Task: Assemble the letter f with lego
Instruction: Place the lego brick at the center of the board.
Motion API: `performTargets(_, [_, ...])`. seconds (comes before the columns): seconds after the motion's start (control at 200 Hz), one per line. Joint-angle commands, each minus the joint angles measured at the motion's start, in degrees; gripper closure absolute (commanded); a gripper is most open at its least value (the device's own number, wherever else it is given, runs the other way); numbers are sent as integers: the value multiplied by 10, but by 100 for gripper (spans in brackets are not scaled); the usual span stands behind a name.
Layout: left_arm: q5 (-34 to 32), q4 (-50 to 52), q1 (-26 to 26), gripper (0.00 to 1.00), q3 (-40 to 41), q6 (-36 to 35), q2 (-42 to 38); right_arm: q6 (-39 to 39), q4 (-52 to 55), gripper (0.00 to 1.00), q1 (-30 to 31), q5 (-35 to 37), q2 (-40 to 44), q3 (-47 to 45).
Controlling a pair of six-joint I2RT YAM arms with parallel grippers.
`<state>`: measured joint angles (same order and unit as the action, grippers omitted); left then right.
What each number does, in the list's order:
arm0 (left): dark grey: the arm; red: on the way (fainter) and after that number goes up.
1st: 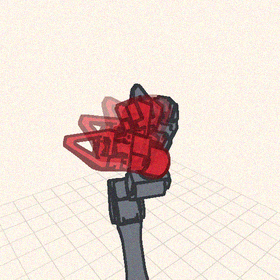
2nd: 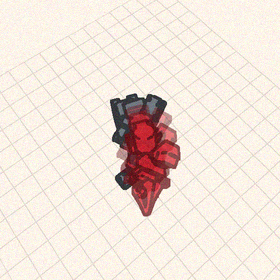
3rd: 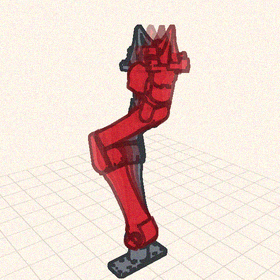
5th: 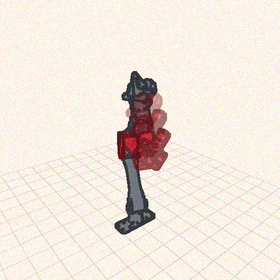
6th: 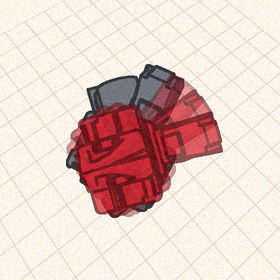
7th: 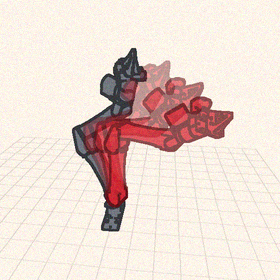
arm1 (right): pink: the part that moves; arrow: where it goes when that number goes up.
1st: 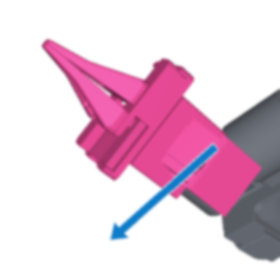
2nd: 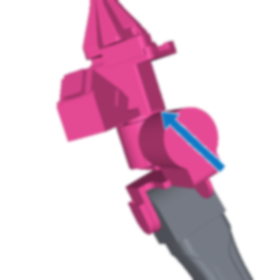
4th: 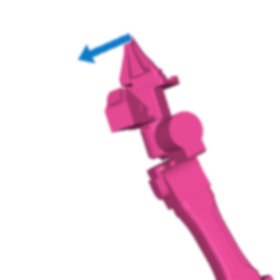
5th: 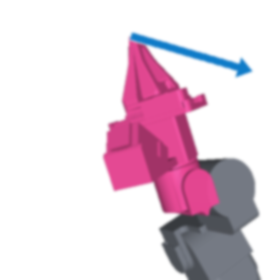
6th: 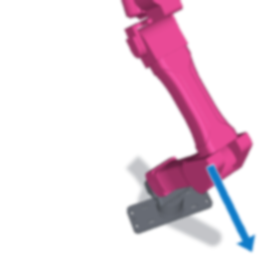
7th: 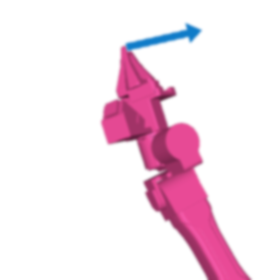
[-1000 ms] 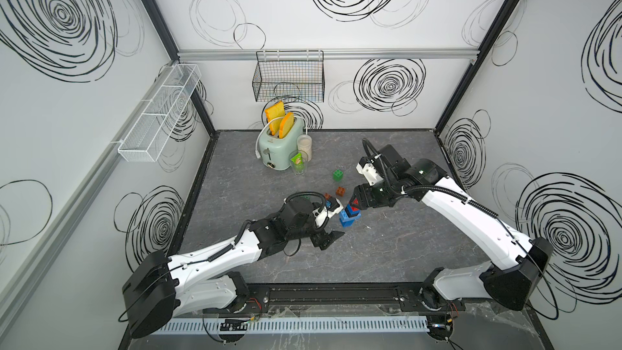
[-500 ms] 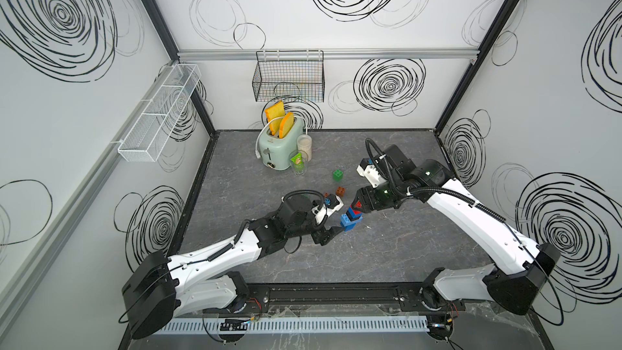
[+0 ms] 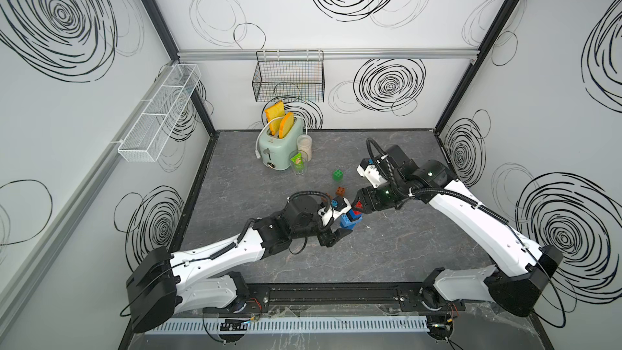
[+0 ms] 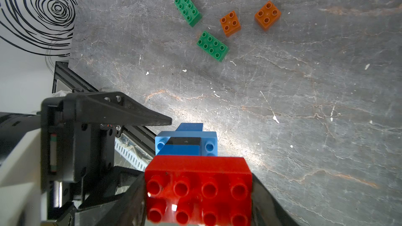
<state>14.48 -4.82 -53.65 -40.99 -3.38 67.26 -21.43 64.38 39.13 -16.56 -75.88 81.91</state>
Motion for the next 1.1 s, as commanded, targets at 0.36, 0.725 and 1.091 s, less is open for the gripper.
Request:
performTargets(0.36, [-11, -39, 4, 44, -20, 12, 14, 9, 15, 44, -3, -8, 15, -1])
performTargets(0.725, [-22, -55, 8, 51, -18, 13, 17, 10, 12, 44, -3, -11, 13, -7])
performTargets(1.091, [-2, -40, 13, 52, -18, 3, 19, 9, 10, 43, -3, -10, 0, 4])
